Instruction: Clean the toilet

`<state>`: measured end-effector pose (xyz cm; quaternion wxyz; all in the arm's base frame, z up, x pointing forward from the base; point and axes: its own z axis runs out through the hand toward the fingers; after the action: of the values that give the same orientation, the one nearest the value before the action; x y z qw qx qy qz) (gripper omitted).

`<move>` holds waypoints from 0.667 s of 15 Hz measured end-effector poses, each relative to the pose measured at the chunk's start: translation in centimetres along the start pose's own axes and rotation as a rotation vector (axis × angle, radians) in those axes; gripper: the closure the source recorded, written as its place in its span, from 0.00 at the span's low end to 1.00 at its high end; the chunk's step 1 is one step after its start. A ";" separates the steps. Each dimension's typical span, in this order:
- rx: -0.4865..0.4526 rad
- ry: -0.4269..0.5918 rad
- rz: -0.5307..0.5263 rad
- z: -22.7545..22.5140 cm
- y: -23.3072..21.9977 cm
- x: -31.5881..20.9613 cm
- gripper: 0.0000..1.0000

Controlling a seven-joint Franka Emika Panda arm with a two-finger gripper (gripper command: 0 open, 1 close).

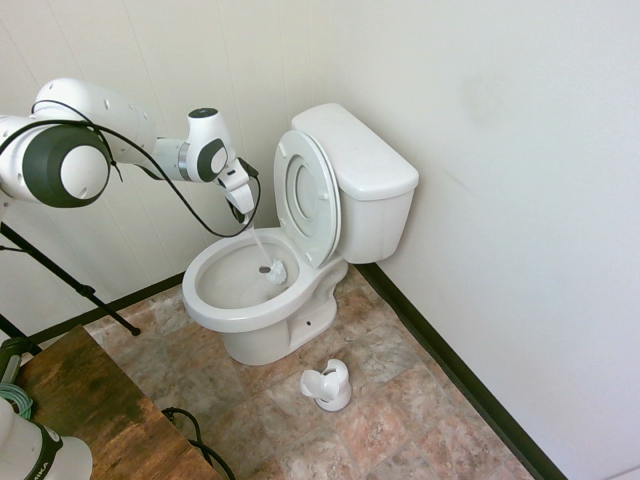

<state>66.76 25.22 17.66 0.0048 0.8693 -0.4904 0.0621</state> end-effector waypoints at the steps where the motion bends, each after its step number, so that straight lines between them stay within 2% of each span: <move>1: -0.002 -0.001 -0.003 0.1 0.0 -0.5 1.00; 5: -0.030 -0.029 -0.027 0.7 0.8 -2.7 1.00; 10: -0.091 -0.116 -0.085 -0.7 6.4 -4.3 1.00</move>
<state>59.02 25.66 17.56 0.0187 0.8903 -0.4549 -0.0110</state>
